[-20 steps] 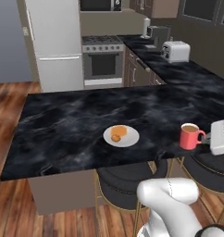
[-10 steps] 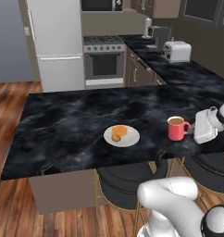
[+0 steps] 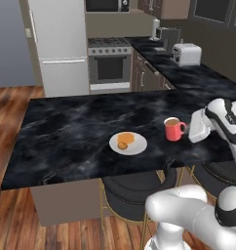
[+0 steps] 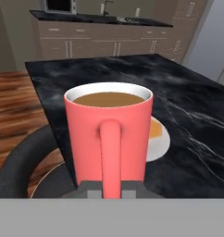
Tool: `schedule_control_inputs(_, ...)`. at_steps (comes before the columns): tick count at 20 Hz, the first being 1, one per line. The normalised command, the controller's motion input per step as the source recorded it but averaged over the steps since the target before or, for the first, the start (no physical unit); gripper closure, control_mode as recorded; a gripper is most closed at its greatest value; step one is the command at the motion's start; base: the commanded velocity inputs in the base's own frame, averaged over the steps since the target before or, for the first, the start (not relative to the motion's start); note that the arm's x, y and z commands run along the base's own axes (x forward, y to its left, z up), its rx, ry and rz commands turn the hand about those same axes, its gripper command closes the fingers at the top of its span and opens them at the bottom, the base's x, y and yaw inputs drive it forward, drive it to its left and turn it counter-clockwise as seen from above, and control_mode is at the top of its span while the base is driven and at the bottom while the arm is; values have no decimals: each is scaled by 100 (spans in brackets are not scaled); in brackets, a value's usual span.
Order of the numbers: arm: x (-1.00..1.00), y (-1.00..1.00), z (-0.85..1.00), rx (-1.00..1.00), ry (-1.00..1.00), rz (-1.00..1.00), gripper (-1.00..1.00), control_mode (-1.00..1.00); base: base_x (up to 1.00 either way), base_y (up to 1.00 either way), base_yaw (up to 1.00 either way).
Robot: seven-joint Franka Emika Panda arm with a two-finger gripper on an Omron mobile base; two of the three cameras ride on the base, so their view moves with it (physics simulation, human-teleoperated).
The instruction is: Pick up the brewed coffee from the coffee machine and place it next to the breakfast plate on the dining counter.
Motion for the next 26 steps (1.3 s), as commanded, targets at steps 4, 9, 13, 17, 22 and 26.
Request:
schedule_control_inputs(4,70,5,-33,0,-2,0,100,-100,0,0,0)
schedule_control_inputs(9,71,0,-31,0,-1,0,100,-100,0,0,0)
schedule_control_inputs(13,66,0,-45,0,-3,5,100,-100,0,0,0)
schedule_control_inputs(17,66,-4,-55,0,-1,9,100,-100,0,0,0)
schedule_control_inputs(22,56,-32,-45,3,-3,13,100,-100,0,0,0)
schedule_control_inputs(26,47,-52,-33,6,-4,14,100,-100,0,0,0)
